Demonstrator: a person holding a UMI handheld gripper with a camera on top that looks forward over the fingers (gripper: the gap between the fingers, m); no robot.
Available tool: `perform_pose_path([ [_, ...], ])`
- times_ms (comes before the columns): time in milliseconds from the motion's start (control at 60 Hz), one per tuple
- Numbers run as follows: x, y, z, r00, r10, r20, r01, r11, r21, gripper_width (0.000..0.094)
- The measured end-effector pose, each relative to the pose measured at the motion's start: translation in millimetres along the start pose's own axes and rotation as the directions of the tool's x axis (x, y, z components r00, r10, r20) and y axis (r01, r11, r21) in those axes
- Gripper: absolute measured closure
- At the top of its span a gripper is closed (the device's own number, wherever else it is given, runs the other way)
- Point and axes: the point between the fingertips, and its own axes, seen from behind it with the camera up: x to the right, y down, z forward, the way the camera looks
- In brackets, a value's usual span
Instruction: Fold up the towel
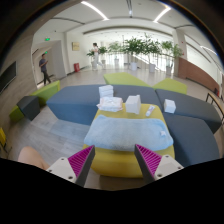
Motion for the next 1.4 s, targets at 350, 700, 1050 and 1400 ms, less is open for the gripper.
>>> perform_pose_path([
  [350, -112.5, -26.9, 171.0, 0.99, -0.1, 0.104, 0.102, 0.995, -0.012, 0.013],
  [700, -73.4, 3.9, 227.2, 0.994, -0.104, -0.02, 0.103, 0.993, -0.062, 0.0598],
  [1050, -66.9, -8.7, 220.3, 0.983, -0.179, -0.034, 0.18, 0.983, 0.026, 0.0926],
  [1400, 110.2, -87.4, 140.3, 0.981, 0.095, -0.167, -0.066, 0.983, 0.174, 0.0927],
])
